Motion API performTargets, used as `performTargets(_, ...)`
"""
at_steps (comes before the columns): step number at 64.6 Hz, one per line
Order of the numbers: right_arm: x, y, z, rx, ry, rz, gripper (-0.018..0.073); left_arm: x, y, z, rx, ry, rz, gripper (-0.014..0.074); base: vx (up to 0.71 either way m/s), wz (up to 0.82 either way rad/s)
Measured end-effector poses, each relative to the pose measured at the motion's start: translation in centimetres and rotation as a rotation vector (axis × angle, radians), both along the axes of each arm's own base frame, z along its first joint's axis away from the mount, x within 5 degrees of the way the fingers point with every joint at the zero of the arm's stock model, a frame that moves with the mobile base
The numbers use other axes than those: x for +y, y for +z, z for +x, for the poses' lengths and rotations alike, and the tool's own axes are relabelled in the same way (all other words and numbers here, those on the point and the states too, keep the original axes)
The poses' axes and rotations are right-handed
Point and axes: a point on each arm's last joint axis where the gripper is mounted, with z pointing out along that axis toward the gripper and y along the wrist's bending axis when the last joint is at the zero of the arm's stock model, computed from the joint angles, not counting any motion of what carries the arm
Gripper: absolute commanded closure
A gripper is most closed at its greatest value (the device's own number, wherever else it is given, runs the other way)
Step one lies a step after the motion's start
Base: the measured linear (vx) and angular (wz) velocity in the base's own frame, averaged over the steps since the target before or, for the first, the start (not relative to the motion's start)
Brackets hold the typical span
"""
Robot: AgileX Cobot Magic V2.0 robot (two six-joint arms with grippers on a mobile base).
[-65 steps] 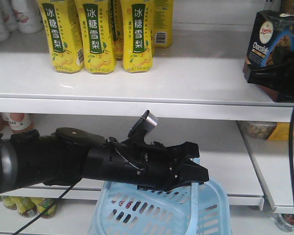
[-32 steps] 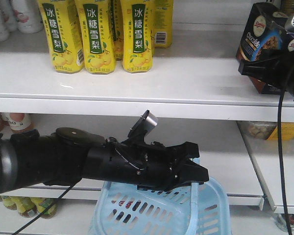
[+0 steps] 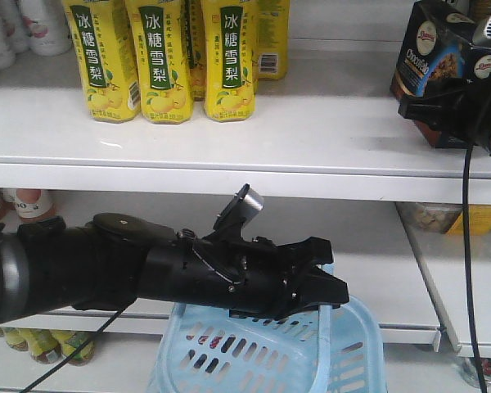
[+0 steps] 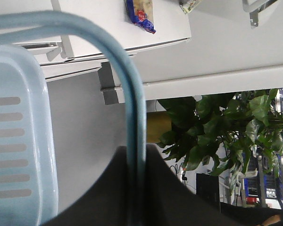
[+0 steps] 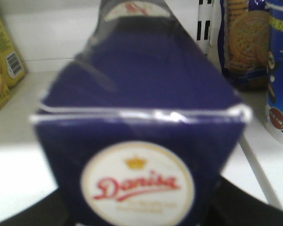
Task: Left arm holds basket, right arm returns cookies
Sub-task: 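Move the cookie box onto the upper shelf beside the yellow bottles, then open the right gripper and release the box on the shelf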
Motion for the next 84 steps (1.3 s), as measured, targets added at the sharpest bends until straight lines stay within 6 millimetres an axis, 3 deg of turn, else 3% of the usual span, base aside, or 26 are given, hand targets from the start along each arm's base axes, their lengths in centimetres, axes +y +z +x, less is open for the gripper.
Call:
performTargets(15,0.0,-0.1,0.1,0.004,0.0,0.0,0.0032,0.0,0.0,0.0,0.0,0.0,0.0,0.0603,0.0,0.0)
performTargets(42,-0.3,2.8,-2.2,-0.089,0.013,0.035,0.0029,0.0,0.0,0.0,-0.001,0.0,0.001,0.0603,0.0,0.0)
performTargets(54,-0.3,2.6,-3.3,-0.087,0.033,0.034,0.0029,0.0,0.0,0.0,-0.001,0.0,0.001,0.0603,0.0,0.0)
performTargets(67,-0.9,1.4,-6.0,-0.077,0.035,0.029,0.0029,0.0,0.0,0.0,-0.001,0.0,0.001,0.0603,0.0,0.0)
performTargets(84,-1.0,1.8,-11.3,-0.161,0.127,0.056,0.0029,0.0,0.0,0.0,-0.001,0.0,0.001,0.0603,0.0,0.0)
